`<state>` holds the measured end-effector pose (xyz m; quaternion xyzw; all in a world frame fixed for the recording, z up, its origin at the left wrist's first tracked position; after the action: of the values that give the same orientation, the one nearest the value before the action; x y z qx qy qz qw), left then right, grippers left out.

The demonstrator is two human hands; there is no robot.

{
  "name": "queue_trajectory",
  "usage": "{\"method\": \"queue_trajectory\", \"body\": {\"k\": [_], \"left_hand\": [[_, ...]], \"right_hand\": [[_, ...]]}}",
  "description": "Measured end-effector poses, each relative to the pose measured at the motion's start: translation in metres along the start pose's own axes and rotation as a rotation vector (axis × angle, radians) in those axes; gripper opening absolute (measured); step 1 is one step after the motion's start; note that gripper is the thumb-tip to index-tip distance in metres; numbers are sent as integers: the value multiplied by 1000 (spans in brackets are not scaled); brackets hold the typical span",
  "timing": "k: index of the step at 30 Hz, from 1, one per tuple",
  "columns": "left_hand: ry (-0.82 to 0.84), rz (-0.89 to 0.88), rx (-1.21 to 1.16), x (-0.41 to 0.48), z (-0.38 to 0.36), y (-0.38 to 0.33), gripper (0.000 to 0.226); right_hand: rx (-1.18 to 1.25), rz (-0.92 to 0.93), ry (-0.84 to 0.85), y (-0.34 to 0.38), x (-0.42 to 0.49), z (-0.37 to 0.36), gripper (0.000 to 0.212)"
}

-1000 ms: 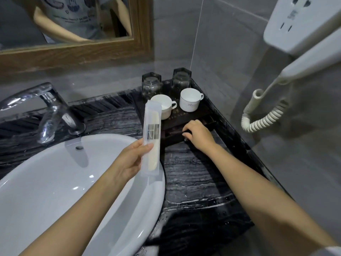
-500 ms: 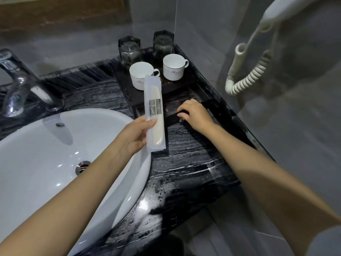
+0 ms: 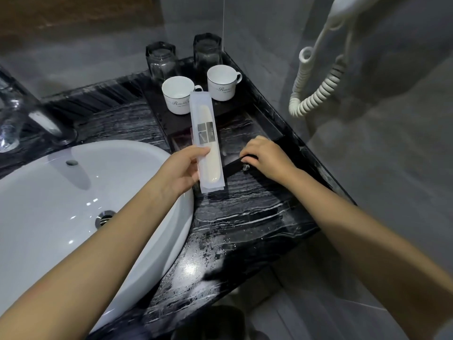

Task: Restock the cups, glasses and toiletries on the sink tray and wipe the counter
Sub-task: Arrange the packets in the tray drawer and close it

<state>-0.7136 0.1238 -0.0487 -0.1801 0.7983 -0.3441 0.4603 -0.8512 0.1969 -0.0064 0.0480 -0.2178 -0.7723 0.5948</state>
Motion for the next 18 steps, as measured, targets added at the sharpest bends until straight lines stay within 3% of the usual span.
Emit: {"method": "queue_trajectory", "body": {"k": [5, 11, 15, 18], "left_hand": [[-27, 21, -44, 3, 2, 2, 27], [16, -18, 8, 3, -7, 2, 17], [42, -57, 55, 3, -12, 1, 23], [65, -89, 71, 1, -16, 0, 28]], "right_hand": [[-13, -8, 40, -1, -12, 1, 21], [14, -94, 144, -4, -13, -1, 25], [426, -302, -44, 9, -2, 15, 19], [671, -453, -95, 20, 5, 8, 19]]}}
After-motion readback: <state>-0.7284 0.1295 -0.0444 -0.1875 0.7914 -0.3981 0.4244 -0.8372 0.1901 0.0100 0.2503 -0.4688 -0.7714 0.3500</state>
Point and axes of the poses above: each hand's wrist, its own x-axis towards the middle knuckle, its own z-axis out of the back of the hand, y = z × x, the point moved 10 cm from there along x, towards the middle knuckle, and after that the axes turned 9 degrees about -y, right-handed, at the moved point
